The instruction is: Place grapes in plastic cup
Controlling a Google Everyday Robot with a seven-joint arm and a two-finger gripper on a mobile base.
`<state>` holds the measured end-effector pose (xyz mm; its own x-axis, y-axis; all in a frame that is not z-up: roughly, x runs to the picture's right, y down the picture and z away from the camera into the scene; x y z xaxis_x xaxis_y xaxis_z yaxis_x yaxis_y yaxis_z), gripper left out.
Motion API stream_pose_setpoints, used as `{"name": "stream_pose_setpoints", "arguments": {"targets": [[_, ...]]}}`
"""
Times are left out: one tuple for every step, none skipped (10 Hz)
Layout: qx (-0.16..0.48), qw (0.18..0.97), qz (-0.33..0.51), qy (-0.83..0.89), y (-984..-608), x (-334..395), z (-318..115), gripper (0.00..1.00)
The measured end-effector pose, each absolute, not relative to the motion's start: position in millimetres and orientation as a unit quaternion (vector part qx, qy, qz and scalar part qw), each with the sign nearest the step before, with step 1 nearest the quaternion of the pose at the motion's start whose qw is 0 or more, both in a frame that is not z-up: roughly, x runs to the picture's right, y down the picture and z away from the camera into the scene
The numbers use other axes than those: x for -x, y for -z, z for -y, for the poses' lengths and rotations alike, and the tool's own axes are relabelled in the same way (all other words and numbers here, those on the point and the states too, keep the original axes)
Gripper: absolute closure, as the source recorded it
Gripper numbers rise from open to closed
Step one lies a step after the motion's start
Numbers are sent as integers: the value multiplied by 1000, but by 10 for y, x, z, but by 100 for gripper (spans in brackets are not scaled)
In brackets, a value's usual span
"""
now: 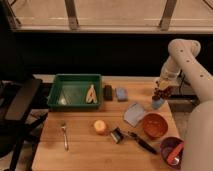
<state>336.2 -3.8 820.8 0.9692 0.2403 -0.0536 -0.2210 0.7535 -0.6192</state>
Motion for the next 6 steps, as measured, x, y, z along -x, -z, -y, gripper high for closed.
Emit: {"name": "stream_pose_setpoints", "arguments": {"targets": [[330,936,15,-124,-8211,-3365,32,26],[332,935,16,-125,-8213,-3370,21,26],[333,934,18,-127,-8212,-3372,16,26],[336,933,21,-129,-8217,-3372,6,26],[336,933,24,-129,-8211,-3365,14,26],[333,934,25,-128,-8187,-3365,13,26]]}}
